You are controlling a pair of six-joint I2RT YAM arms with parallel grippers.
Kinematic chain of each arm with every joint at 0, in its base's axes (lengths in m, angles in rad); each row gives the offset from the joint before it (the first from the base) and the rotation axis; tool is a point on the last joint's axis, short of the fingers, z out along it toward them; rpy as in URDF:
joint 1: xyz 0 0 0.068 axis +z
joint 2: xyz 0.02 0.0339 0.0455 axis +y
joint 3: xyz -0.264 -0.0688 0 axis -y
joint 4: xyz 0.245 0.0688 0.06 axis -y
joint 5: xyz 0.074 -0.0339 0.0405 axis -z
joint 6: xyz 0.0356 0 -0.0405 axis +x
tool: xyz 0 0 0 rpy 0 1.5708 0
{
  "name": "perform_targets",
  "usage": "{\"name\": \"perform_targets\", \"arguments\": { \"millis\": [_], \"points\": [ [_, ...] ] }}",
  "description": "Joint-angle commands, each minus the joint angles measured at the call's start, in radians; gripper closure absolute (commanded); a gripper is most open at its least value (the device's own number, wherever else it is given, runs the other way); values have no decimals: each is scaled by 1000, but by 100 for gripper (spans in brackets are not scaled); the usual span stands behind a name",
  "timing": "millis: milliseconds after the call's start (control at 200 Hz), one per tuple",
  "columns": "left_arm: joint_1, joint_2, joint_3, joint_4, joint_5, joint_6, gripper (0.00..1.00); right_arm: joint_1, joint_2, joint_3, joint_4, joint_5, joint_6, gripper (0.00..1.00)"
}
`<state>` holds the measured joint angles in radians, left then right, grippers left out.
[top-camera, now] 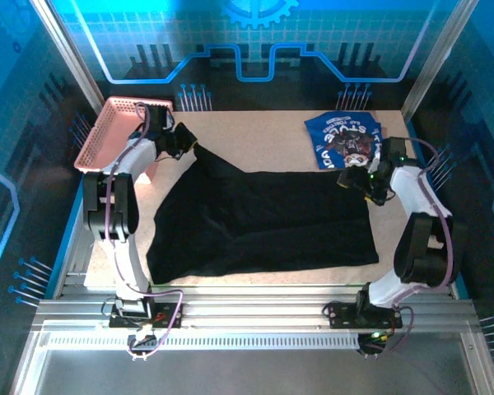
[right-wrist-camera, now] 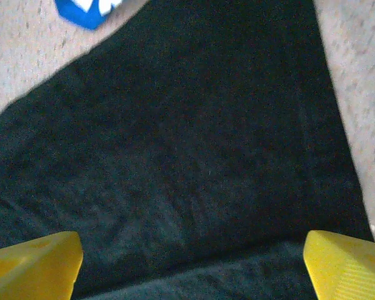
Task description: Fold and stack the t-shirts
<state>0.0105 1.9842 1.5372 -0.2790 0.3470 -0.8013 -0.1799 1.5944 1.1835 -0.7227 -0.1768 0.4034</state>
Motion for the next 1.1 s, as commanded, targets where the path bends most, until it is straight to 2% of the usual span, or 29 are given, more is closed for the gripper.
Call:
{"name": "perform_targets", "arguments": {
  "millis": [0, 345, 495, 605, 1095],
  "points": [
    [2, -46, -47, -45, 30, 25, 100, -31, 89, 92, 19, -9, -12, 11],
    [-14, -104, -90, -39, 79, -10, 100, -32, 327, 318, -26, 87, -121, 33],
    [-18, -135, -103, -50, 77, -13, 100, -29, 391, 369, -25, 128, -147, 37],
    [-17, -149, -106, -60, 79, -16, 100, -29, 437, 408, -28, 144, -173, 47],
    [-23, -178, -106, -89, 75, -11, 100, -10, 635, 585, -79, 207, -200, 53]
  ]
}}
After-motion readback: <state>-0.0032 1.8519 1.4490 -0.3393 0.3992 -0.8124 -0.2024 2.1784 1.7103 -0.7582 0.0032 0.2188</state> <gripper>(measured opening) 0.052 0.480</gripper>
